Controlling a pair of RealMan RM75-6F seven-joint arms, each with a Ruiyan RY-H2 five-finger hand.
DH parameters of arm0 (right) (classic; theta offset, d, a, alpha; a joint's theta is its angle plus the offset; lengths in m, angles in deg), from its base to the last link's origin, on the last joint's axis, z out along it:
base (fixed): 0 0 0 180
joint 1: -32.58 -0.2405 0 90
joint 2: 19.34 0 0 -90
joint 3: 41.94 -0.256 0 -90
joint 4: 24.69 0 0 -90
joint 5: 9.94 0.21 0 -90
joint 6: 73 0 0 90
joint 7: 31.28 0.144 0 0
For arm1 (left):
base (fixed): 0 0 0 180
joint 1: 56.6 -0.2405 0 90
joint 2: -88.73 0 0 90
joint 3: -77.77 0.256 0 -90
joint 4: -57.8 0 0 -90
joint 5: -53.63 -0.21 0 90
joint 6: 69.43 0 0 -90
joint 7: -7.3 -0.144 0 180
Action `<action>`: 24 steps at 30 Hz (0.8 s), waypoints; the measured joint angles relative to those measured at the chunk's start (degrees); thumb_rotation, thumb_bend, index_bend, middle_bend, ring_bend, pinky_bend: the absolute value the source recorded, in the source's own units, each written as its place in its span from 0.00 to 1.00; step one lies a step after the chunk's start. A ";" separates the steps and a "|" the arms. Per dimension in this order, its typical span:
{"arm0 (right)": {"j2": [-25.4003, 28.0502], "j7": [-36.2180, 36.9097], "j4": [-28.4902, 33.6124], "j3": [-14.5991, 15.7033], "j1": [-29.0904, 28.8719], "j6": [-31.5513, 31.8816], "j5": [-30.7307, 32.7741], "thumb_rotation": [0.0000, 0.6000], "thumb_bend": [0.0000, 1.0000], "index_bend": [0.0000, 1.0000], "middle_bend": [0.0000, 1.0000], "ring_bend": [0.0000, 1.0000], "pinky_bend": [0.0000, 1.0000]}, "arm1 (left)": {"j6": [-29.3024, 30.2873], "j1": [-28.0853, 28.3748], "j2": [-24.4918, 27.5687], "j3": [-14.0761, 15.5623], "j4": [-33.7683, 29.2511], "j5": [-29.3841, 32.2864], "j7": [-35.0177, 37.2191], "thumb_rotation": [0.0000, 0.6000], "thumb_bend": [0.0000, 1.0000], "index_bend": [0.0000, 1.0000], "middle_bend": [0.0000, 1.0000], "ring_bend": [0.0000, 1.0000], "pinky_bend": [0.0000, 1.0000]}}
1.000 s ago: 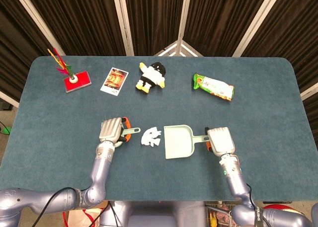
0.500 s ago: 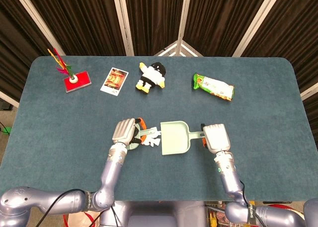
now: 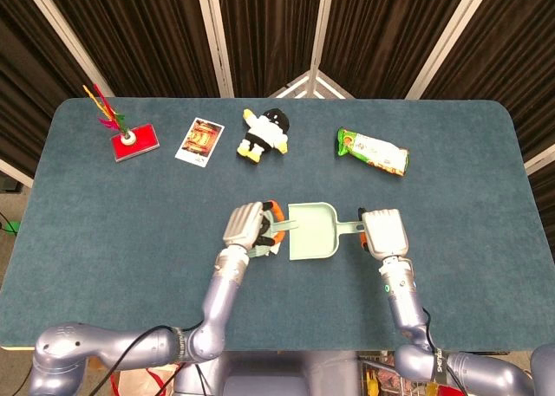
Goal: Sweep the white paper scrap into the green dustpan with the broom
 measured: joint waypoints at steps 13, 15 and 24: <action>2.21 0.12 2.14 1.00 0.41 0.41 -1.32 1.00 0.49 0.67 0.81 0.82 0.72 | -1.82 9.14 -7.90 -7.61 10.02 -5.53 7.76 1.00 0.56 0.74 1.00 0.97 1.00; 2.53 0.20 2.56 0.99 0.44 0.45 -1.43 1.00 0.49 0.67 0.81 0.82 0.72 | -1.59 9.99 -8.41 -8.48 10.16 -6.83 9.16 1.00 0.56 0.74 1.00 0.97 1.00; 3.56 0.23 3.83 1.72 1.16 1.08 -1.47 1.00 0.49 0.67 0.81 0.82 0.72 | 0.01 8.40 -6.58 -8.37 4.62 -9.85 12.25 1.00 0.55 0.74 1.00 0.97 1.00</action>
